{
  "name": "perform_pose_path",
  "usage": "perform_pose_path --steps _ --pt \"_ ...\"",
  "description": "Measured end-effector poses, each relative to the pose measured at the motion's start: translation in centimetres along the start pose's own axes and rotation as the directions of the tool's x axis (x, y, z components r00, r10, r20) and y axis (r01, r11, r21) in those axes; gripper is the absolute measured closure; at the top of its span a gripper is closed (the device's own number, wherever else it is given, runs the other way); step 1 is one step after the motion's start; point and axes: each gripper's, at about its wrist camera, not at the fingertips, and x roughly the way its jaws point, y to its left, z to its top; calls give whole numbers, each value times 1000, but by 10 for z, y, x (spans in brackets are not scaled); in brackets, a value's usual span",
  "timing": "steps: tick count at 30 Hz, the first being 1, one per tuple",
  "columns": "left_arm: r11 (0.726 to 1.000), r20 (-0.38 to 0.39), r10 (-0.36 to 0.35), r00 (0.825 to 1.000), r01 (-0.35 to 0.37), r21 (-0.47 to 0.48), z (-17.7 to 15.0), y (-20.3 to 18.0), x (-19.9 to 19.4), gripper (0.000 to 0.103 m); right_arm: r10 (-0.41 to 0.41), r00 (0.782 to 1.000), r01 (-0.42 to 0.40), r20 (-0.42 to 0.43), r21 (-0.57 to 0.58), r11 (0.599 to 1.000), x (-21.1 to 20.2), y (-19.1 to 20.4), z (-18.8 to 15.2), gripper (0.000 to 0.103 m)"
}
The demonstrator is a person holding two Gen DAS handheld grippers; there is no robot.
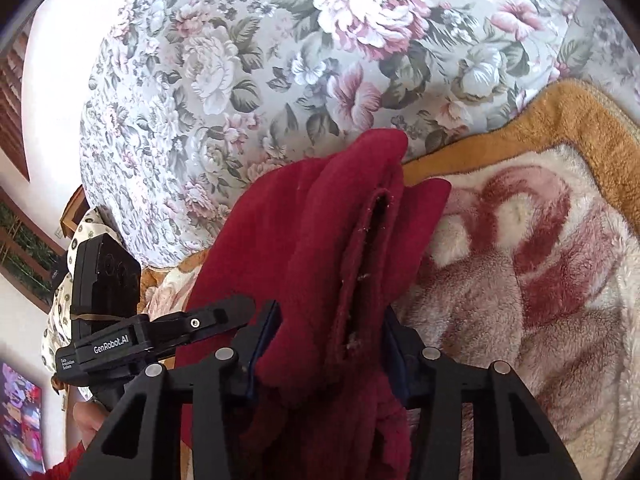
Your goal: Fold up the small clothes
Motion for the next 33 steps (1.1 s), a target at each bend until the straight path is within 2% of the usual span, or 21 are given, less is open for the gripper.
perform_pose_path --steps 3,6,11,13,15,17,20,21,23,24,28,32,33 --pt "999 28 17 999 -18 33 -14 -9 -31 29 41 999 -41 4 -31 999 -11 28 -3 56" --pt "996 68 61 996 -65 58 -34 -12 -64 29 70 998 -70 1 -60 996 -16 54 -15 56" --pt "991 62 131 990 -133 31 -71 9 -96 29 129 990 -131 -55 -28 991 -6 75 -50 57" --pt "982 41 185 982 -187 41 -87 22 -91 29 97 992 -99 -85 -23 995 2 75 -68 57" --pt "970 11 239 971 -239 42 -98 35 -80 27 2 989 -6 -149 -21 1000 17 68 -84 52" --pt "979 20 203 979 -203 11 -104 44 -83 25 17 986 -14 -169 21 1000 15 60 -90 52" --pt "975 47 223 974 -223 0 -103 40 -99 25 7 992 -3 -123 29 1000 -9 63 -82 50" --pt "969 68 245 967 -246 8 -104 39 -104 25 -5 995 6 -100 10 1000 -18 68 -78 50" --pt "945 116 320 940 -325 25 -101 33 -113 25 -11 998 8 -58 -54 999 -32 83 -69 51" --pt "939 130 337 932 -344 30 -100 30 -116 25 -11 999 7 -47 -88 996 -36 92 -66 54" --pt "917 137 389 911 -398 38 -96 29 -113 25 -10 999 3 -39 -193 981 -28 123 -56 56" --pt "910 120 404 907 -412 47 -88 35 -103 25 -139 988 115 -67 -284 952 12 130 -50 57" --pt "909 118 406 906 -414 52 -86 36 -102 25 -175 982 145 -73 -301 942 21 127 -48 60"
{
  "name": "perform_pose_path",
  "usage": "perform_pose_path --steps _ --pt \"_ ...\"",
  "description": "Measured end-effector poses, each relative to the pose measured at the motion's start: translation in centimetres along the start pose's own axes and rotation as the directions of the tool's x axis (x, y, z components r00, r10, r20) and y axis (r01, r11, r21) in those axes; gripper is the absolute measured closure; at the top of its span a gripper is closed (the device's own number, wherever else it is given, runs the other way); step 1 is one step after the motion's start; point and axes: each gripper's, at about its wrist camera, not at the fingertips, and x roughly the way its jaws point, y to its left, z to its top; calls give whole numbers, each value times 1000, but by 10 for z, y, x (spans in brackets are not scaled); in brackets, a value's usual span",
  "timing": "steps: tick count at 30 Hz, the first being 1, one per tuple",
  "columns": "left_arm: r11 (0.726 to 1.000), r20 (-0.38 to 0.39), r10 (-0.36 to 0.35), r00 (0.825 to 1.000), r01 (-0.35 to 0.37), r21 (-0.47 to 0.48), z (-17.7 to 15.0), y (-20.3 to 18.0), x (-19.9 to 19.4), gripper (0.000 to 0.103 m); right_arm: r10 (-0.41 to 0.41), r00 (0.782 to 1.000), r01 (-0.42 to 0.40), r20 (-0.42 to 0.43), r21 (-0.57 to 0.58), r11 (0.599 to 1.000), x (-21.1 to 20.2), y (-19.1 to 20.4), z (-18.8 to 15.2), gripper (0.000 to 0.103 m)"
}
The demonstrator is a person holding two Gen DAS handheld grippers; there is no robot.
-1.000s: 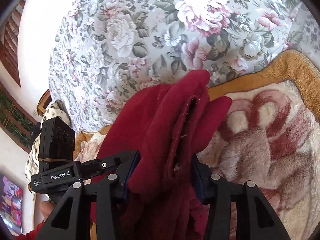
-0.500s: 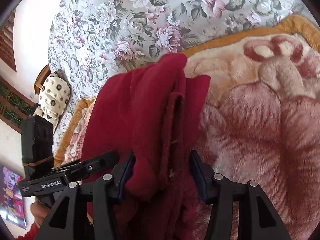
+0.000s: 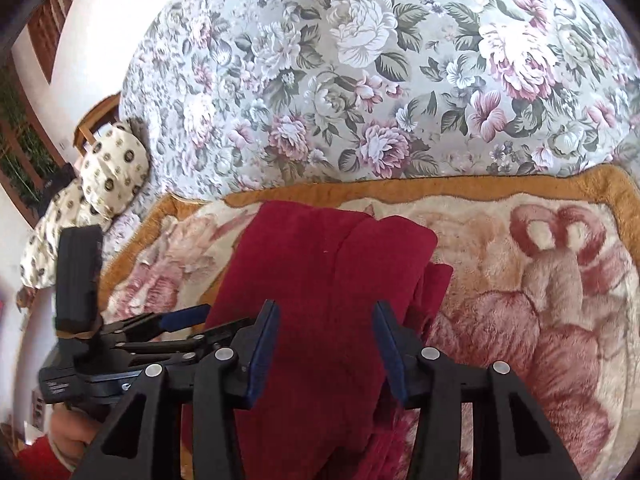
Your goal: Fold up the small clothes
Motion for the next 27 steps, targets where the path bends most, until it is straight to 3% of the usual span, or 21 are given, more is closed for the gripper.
perform_pose_path --steps 2,7,12,18,22,24,27 --pt "1000 0 0 1000 0 15 4 -2 7 23 -67 997 66 -40 -14 998 20 -8 2 70" --pt "1000 3 5 1000 -5 23 7 -7 16 20 -64 997 63 -47 -20 998 29 -16 5 71" --pt "999 6 25 1000 -25 19 4 -8 5 20 -49 998 47 -38 -47 998 -4 2 -1 71" --pt "996 33 57 998 -59 61 -9 -15 -15 20 -8 999 1 -49 -125 992 -40 34 -33 69" --pt "997 30 53 998 -55 50 -20 -16 -22 20 -125 990 114 -64 -160 981 -37 28 -57 69" --pt "997 38 59 998 -61 51 -26 -18 -28 20 -247 967 233 -66 -175 957 -30 15 -66 68" --pt "997 45 58 997 -60 56 -36 -21 -36 20 -96 991 96 -94 -3 995 -34 -10 -70 68"
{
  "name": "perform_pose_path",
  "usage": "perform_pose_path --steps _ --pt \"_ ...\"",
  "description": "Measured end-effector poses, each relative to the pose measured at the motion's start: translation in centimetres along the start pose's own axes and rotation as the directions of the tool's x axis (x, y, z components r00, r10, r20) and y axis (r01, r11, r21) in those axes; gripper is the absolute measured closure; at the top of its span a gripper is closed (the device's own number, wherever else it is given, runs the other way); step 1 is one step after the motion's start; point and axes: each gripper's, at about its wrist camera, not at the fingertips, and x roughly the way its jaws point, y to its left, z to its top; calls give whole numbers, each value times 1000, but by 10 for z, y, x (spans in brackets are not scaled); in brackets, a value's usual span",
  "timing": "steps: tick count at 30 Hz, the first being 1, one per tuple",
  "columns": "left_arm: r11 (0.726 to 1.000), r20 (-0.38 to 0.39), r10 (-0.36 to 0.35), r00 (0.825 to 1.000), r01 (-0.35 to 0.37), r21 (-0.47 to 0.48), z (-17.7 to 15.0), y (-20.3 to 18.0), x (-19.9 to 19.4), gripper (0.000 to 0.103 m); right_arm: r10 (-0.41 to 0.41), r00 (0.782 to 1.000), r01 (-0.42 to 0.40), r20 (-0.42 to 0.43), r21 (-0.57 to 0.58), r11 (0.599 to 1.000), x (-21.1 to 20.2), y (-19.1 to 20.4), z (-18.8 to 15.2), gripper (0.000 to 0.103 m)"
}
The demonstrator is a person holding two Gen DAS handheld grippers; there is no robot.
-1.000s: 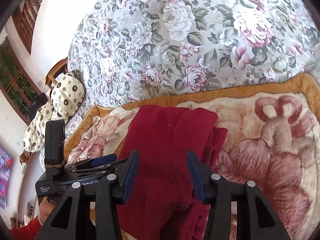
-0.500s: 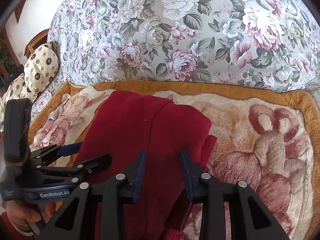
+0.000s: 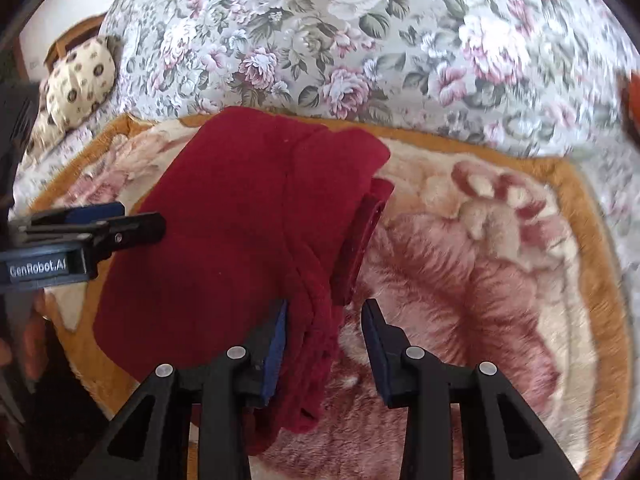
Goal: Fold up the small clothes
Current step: 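Release the folded sweater and lift both tools away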
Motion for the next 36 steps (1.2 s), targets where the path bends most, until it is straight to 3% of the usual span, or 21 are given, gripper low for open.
perform_pose_path --steps 1,4,9,11,14,16,18,23,29,36 --pt "1000 2 2 1000 -2 0 -4 -1 -3 20 42 999 -43 23 31 999 -7 -3 0 68" --pt "1000 7 -2 1000 2 -11 -13 -1 -7 20 5 999 -4 53 -24 1000 -26 10 0 68" --pt "1000 -14 5 1000 -5 -6 -27 -7 1 20 54 993 -43 105 -100 994 -45 34 -8 68" --pt "1000 -22 3 1000 -3 -11 -31 -9 6 20 57 995 -46 78 -133 990 -36 41 -15 68" --pt "1000 -17 7 1000 -7 -8 -34 -11 11 20 -27 1000 25 -13 -128 992 0 35 -30 70" --pt "1000 -18 14 1000 -15 -2 -35 -13 13 20 22 1000 -23 -22 -48 999 11 21 -38 70" --pt "1000 -10 16 1000 -16 -3 -36 -14 11 20 69 998 -68 -9 17 998 6 12 -39 70" --pt "999 34 49 998 -49 -13 -35 -15 -4 20 70 996 -70 52 0 998 -27 19 -31 70" --pt "995 104 94 990 -93 -23 -31 -17 -28 20 -14 982 25 191 -54 998 -65 42 -16 67" --pt "988 167 151 974 -152 -5 -31 -16 -53 20 -60 974 64 219 -14 998 -70 49 -2 65"
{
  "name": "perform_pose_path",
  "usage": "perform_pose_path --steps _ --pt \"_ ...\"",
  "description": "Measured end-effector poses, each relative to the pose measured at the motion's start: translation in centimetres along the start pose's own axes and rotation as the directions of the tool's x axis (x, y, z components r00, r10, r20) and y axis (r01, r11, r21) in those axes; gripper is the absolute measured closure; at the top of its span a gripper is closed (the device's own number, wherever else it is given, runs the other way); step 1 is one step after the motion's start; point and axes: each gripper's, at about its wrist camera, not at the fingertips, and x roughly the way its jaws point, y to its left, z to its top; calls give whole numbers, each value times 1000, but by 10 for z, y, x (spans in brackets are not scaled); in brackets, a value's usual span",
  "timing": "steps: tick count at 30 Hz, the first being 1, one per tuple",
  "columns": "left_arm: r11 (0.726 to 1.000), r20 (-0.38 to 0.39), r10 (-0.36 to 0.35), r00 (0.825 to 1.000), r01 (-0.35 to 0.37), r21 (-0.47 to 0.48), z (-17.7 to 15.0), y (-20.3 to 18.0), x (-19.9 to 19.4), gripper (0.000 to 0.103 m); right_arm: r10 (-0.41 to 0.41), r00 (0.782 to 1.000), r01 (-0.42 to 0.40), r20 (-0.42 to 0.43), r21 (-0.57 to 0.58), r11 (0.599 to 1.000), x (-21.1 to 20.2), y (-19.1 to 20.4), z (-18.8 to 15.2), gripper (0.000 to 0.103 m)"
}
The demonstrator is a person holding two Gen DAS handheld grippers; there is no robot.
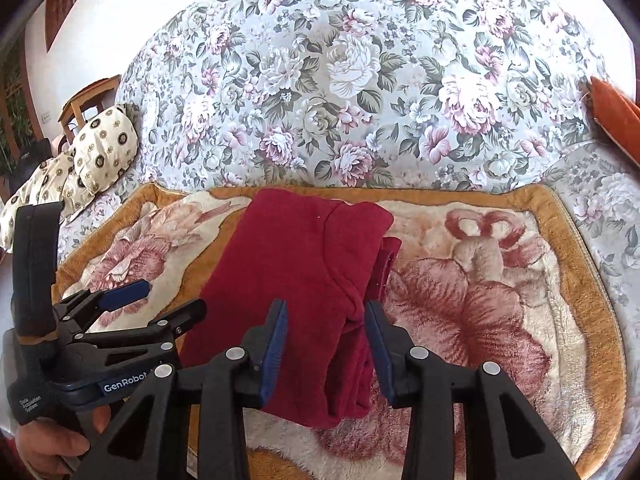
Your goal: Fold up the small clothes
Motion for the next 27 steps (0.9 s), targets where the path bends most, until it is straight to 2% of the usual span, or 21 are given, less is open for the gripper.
perform_pose_path --steps 4,6,15,21,27 --pt "1000 16 22 1000 -22 5 1 2 -8 20 14 1000 -14 6 2 1000 -2 4 -2 65" --pt "1000 30 23 999 -23 2 0 4 -13 20 -15 1000 15 9 -10 1000 -3 7 -2 65" --pt "1000 58 29 998 -29 -4 -3 2 -26 20 -47 999 46 13 9 999 -8 4 -6 65" --pt "999 67 20 998 -18 -36 -2 6 -30 20 -79 997 79 5 11 997 -7 4 -8 60" --pt "998 75 62 995 -62 -4 -2 2 -31 20 -70 998 70 3 19 997 -7 3 -9 59"
